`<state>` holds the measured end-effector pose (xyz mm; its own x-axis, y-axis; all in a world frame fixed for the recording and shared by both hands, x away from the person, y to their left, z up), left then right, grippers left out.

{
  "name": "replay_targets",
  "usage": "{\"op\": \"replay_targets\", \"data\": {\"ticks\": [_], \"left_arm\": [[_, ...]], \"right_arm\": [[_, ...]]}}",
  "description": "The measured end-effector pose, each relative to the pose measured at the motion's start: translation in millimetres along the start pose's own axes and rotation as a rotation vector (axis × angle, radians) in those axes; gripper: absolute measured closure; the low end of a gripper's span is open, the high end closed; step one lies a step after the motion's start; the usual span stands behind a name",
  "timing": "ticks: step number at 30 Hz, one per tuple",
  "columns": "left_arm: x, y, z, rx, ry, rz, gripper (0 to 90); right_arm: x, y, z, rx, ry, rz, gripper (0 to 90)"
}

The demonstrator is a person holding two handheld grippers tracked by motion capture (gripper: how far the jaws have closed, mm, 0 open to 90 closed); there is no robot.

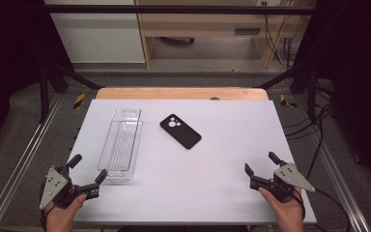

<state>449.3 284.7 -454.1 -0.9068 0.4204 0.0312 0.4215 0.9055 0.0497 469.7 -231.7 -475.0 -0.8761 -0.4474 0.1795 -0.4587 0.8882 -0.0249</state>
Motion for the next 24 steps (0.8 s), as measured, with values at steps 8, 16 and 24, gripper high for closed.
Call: {"op": "replay_targets", "data": {"ticks": [8, 16, 24], "left_arm": [[0.3, 1.7, -0.2, 0.007, -0.003, -0.007, 0.1], [0.1, 0.6, -0.1, -0.004, -0.002, -0.008, 0.1], [-0.2, -0.4, 0.9, -0.015, 0.007, -0.005, 0.1]], "right_arm": [[0.8, -0.8, 4.2, -0.055, 0.079, -0.027, 6.7], [1.7, -0.5, 3.0, -0.064, 0.069, -0.033, 6.3], [2.3, 0.1, 1.3, -0.087, 0.046, -0.042, 5.8]]}}
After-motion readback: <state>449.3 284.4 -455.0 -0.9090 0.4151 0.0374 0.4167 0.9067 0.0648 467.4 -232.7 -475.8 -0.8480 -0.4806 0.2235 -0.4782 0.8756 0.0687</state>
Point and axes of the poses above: each handheld gripper's, and its own axes: x roughly backward along the jaws, z roughly out of its underside, y roughly to its left, the point moved 8 cm from there along -x, roughly forward along the jaws, and after that the axes turned 4 degrees about -z, right-handed, at the moved point
